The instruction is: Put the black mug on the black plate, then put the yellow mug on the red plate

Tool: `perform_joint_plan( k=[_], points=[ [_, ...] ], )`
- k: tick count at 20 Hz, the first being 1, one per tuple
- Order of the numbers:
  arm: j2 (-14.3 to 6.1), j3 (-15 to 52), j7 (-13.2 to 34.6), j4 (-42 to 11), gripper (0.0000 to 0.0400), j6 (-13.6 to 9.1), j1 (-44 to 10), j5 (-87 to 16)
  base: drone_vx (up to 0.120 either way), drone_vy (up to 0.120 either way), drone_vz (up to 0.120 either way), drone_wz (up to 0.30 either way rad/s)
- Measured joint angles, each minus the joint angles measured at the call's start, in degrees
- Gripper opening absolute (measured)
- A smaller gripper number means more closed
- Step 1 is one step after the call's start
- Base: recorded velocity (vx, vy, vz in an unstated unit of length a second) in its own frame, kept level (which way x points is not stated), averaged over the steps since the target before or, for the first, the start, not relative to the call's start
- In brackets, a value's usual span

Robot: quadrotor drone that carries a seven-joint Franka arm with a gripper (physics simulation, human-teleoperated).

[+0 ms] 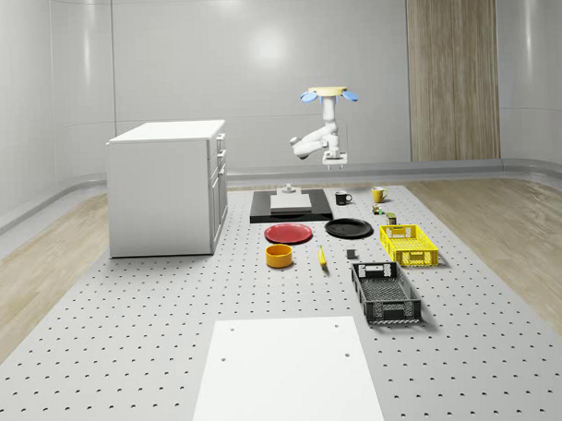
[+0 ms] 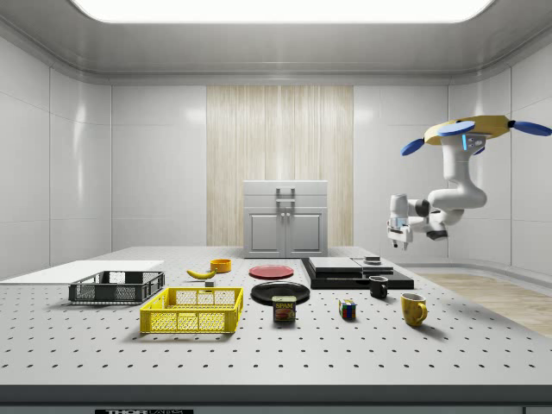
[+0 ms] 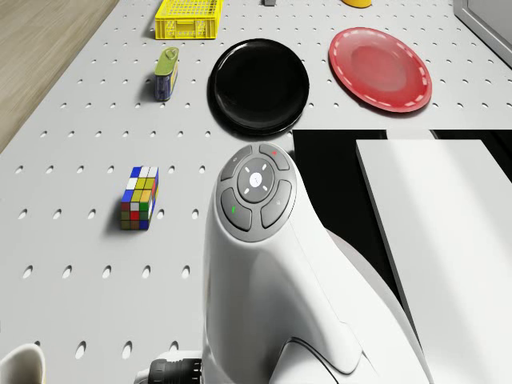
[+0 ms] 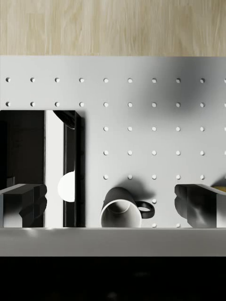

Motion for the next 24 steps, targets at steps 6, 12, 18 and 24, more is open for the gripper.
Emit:
perform_joint_plan(
  k=[6, 12, 18, 24],
  points=[
    [-1.77, 0.62, 0.64, 0.12, 0.0400, 1.54, -0.70, 0.92, 0.120, 0.000, 0.000, 0.000],
    [-3.45, 1.15, 1.19, 0.25, 0.0400, 3.06, -1.29, 1.80, 0.007, 0.000, 0.000, 0.000],
    [-5.05, 1.62, 1.68, 0.36, 0.0400, 4.54, -1.80, 2.62, 0.000, 0.000, 0.000, 0.000],
    [-6.58, 2.03, 2.11, 0.46, 0.0400, 5.94, -2.26, 3.38, 0.000, 0.000, 0.000, 0.000]
  ],
)
